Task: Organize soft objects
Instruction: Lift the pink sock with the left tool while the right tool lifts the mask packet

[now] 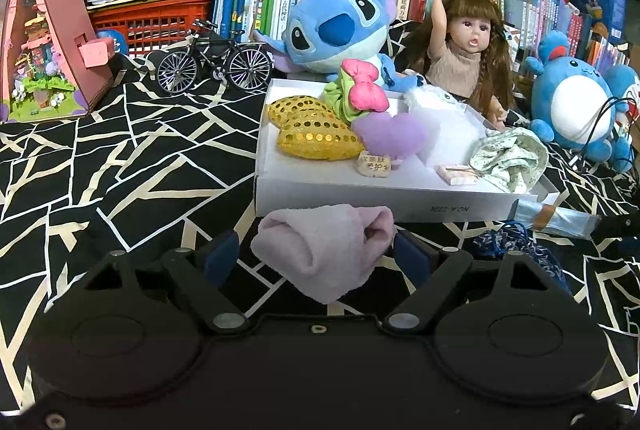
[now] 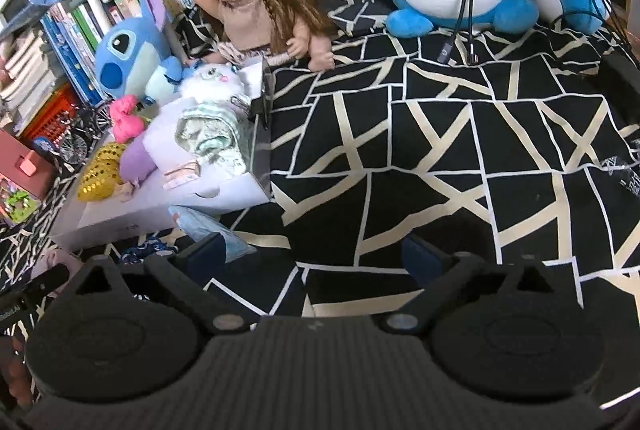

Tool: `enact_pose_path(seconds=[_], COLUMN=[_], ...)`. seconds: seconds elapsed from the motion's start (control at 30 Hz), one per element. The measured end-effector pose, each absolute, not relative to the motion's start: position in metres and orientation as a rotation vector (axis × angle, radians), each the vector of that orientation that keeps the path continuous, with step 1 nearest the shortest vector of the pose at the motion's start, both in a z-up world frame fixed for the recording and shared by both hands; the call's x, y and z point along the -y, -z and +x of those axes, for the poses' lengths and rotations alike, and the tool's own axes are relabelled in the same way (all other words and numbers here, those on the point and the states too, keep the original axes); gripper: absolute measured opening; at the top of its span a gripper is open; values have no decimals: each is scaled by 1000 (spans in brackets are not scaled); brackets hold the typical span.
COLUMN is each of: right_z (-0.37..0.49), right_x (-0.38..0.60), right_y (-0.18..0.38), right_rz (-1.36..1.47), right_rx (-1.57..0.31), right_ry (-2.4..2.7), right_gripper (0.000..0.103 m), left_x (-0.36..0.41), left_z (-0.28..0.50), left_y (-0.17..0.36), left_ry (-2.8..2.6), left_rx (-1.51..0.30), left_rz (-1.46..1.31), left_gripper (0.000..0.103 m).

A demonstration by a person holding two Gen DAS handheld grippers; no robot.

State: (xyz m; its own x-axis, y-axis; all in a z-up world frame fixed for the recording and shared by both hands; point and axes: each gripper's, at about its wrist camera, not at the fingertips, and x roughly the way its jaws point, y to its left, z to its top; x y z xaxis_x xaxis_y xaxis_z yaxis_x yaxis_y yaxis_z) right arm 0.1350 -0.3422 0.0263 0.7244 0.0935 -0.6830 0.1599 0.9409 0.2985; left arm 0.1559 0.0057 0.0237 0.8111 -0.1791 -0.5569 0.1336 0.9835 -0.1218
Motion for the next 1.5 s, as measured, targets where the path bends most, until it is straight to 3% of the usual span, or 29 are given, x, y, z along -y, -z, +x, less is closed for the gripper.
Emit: enact_pose_path(seconds=[0.27, 0.63, 1.27, 1.4, 1.5], right_z=[138, 155, 194, 194, 192], right_x=[333, 333, 265, 262, 259], right_y=[-30, -33, -19, -18, -19], right_rz=[57, 457, 275, 244, 221], right_rx=[-672, -898, -944, -939, -933], right_ry=[303, -21, 112, 114, 103], right_gripper=[99, 99, 100, 94, 89], left_x=[-7, 0, 13, 15, 17], left_z=[156, 159, 168, 168, 168], left_y=[-21, -21, -15, -14, -13], left_ry=[158, 170, 144, 140, 139], left_rx=[-611, -608, -624, -623, -616], left_rz=[-79, -64, -1, 4, 13], left_gripper=[84, 84, 84, 82, 75])
